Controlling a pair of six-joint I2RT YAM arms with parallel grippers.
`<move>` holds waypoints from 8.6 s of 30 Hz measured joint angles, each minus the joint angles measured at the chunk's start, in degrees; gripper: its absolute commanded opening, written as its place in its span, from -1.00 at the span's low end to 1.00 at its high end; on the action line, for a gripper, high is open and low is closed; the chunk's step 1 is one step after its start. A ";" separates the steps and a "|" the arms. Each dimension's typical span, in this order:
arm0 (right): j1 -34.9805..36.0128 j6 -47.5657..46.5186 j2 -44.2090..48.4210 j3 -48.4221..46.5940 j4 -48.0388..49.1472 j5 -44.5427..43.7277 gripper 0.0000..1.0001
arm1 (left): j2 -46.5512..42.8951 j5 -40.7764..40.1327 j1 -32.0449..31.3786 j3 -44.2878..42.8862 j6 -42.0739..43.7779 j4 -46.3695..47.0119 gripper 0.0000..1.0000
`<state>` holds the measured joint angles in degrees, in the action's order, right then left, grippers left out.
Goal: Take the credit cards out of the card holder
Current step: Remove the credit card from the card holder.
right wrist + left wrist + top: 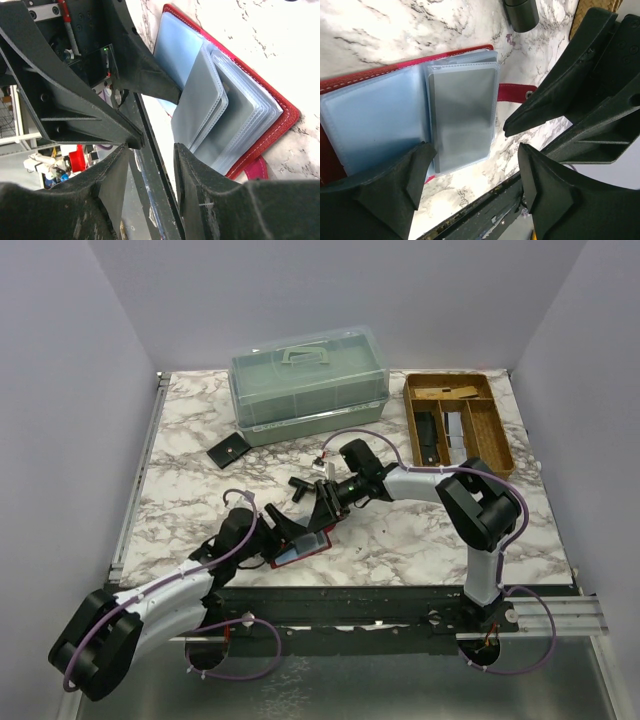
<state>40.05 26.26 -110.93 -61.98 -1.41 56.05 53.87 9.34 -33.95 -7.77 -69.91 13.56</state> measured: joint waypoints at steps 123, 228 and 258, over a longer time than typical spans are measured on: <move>-11.91 -30.77 9.62 3.82 -12.02 -10.80 -0.41 | 37.05 -4.66 -9.11 -11.37 2.82 33.92 0.39; -9.03 -24.35 1.46 1.18 -11.13 2.43 -0.07 | 48.76 1.90 -0.37 -3.32 -5.35 59.69 -0.06; -4.37 -50.36 15.08 7.96 -9.14 -11.45 0.19 | 45.81 2.49 -0.28 -0.81 -5.22 56.54 -0.63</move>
<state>35.68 -24.10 -95.85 -54.02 -10.55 44.60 99.68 11.84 -34.24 -8.58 -75.13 70.11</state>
